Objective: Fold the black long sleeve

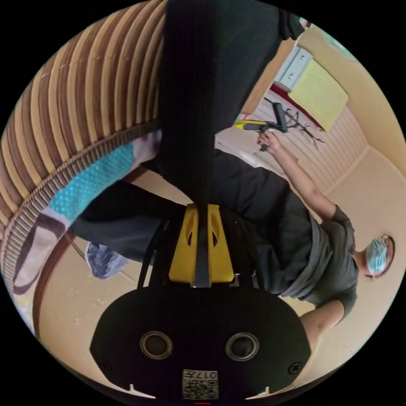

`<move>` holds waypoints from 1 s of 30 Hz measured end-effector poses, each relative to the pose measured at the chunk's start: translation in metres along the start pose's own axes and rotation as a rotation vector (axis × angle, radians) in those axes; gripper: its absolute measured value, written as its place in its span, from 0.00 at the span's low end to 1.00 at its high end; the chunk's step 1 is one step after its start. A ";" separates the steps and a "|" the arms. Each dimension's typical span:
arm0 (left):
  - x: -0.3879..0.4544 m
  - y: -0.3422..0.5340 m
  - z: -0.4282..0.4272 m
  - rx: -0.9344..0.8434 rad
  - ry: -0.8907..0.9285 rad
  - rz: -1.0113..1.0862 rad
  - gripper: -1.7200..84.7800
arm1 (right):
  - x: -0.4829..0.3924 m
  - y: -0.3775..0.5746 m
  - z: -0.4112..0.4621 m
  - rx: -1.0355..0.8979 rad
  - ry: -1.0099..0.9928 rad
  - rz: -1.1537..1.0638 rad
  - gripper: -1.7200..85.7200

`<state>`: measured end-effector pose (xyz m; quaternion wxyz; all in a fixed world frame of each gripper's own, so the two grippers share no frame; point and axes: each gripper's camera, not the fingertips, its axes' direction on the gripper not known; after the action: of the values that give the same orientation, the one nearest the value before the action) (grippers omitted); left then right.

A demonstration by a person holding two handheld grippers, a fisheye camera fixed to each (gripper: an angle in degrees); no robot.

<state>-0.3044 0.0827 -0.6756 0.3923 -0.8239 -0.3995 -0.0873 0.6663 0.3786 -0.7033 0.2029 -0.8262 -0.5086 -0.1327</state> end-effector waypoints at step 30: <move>0.090 0.181 -0.124 0.766 0.712 0.477 0.07 | 0.110 0.148 0.006 0.868 -1.199 -0.255 0.04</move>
<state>-0.0918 -0.0200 -0.6546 0.7821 -0.6101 -0.0488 -0.1174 0.8483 0.4088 -0.6912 0.1817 -0.5370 -0.6304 0.5303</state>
